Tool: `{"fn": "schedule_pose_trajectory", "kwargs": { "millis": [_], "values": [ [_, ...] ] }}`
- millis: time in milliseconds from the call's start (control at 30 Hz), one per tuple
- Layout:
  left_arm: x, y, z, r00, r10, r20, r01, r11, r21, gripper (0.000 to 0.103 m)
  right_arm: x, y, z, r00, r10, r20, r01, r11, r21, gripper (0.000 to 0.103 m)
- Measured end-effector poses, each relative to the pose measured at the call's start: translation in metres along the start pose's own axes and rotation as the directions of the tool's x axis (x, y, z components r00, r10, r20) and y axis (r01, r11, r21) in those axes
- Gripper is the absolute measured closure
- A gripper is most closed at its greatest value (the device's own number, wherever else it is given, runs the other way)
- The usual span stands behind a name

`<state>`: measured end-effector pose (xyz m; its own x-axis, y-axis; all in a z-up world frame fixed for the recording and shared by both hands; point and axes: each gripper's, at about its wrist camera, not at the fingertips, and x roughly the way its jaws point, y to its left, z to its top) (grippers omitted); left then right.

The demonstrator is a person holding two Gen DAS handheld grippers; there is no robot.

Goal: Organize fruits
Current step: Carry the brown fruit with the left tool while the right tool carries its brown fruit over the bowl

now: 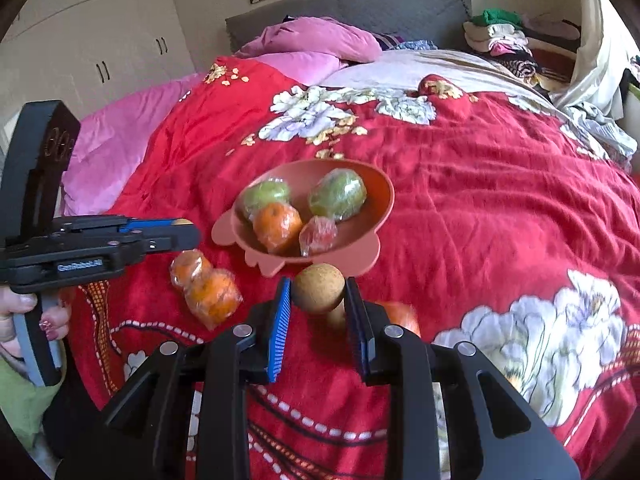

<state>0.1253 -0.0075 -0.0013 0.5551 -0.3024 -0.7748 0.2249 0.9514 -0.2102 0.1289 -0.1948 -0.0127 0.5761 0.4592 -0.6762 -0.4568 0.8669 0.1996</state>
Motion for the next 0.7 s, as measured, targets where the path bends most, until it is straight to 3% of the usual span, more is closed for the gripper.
{"fn": "schedule_pose_trajectory", "kwargs": {
  "millis": [700],
  "values": [
    [0.030,-0.001,0.019,1.000,0.010,-0.023,-0.010,1.000,0.002,0.087,0.017,-0.011,0.025,0.999,-0.035,0.012,0.035,0.999,-0.035,0.077]
  ]
}}
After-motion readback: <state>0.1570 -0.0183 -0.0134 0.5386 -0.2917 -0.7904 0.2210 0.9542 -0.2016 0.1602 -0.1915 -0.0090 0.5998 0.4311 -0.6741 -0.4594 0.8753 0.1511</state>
